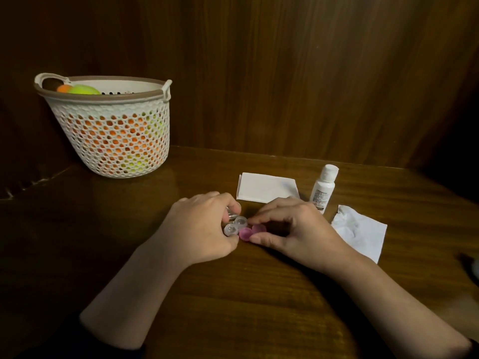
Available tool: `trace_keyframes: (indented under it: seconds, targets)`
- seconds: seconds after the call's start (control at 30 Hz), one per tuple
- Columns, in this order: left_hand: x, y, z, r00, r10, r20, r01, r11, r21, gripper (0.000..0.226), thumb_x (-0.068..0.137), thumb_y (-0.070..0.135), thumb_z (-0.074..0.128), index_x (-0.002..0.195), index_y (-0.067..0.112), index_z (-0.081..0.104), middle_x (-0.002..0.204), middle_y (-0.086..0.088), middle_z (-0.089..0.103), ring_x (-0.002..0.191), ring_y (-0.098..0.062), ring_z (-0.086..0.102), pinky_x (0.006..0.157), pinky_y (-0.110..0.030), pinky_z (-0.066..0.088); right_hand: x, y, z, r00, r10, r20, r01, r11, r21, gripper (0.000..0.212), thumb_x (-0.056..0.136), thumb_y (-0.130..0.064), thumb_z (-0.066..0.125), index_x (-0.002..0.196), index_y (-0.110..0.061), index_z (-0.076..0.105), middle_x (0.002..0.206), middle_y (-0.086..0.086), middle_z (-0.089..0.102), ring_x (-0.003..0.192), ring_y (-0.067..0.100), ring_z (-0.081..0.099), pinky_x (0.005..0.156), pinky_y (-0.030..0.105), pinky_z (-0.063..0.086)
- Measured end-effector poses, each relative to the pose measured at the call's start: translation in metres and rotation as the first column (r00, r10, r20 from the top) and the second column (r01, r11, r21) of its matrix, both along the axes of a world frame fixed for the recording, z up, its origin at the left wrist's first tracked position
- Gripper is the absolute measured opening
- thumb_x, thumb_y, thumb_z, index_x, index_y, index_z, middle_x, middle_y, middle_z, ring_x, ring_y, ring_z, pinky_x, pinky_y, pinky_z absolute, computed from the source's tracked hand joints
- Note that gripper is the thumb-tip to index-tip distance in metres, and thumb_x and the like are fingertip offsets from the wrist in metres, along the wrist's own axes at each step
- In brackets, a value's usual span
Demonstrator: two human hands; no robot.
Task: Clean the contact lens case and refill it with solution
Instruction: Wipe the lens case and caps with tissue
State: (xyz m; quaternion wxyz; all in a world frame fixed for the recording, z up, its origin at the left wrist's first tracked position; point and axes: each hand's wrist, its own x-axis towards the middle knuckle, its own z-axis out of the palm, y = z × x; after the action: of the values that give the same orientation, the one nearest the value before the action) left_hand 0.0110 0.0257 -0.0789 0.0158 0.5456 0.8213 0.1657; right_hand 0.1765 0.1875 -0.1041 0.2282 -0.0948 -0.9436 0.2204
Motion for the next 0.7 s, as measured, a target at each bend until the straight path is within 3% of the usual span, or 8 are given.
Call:
trace_keyframes:
  seconds: [0.17, 0.33, 0.6, 0.7]
  targets:
    - [-0.001, 0.0, 0.0, 0.999, 0.041, 0.004, -0.041, 0.999, 0.007, 0.044, 0.088, 0.05, 0.078, 0.129, 0.04, 0.065, 0.113, 0.024, 0.069, 0.105, 0.001, 0.061, 0.101, -0.035, 0.048, -0.007, -0.004, -0.007, 0.998, 0.057, 0.016, -0.057, 0.997, 0.043, 0.02, 0.088, -0.044, 0.084, 0.108, -0.04, 0.085, 0.111, -0.025, 0.075, 0.114, 0.005, 0.06, 0.094, 0.039, 0.054]
    - [-0.003, 0.002, -0.002, 0.999, 0.05, 0.012, -0.05, 0.999, -0.006, 0.038, 0.091, 0.047, 0.079, 0.127, 0.038, 0.069, 0.106, 0.023, 0.073, 0.097, 0.002, 0.064, 0.095, -0.033, 0.051, -0.007, 0.003, -0.007, 0.998, 0.014, 0.054, -0.018, 0.996, 0.086, 0.017, 0.093, -0.034, 0.082, 0.109, -0.036, 0.085, 0.11, -0.021, 0.077, 0.109, 0.003, 0.064, 0.092, 0.037, 0.058]
    - [-0.004, 0.004, -0.009, 1.0, -0.023, 0.012, 0.023, 1.0, 0.018, 0.017, 0.091, 0.042, 0.078, 0.108, 0.043, 0.073, 0.095, 0.027, 0.065, 0.089, 0.009, 0.059, 0.089, -0.029, 0.039, -0.008, 0.015, -0.007, 0.988, -0.152, 0.02, 0.15, 0.987, 0.062, 0.016, 0.092, -0.022, 0.085, 0.106, -0.029, 0.086, 0.107, -0.014, 0.08, 0.101, -0.002, 0.066, 0.09, 0.008, 0.048]
    - [-0.001, 0.005, -0.01, 0.998, -0.058, 0.02, 0.057, 0.998, 0.027, 0.015, 0.092, 0.041, 0.076, 0.106, 0.044, 0.074, 0.097, 0.027, 0.062, 0.09, 0.007, 0.059, 0.09, -0.029, 0.038, -0.009, 0.016, -0.007, 0.989, -0.146, 0.002, 0.145, 0.989, 0.033, 0.016, 0.091, -0.021, 0.086, 0.106, -0.029, 0.086, 0.106, -0.014, 0.079, 0.101, 0.0, 0.069, 0.095, 0.022, 0.056]
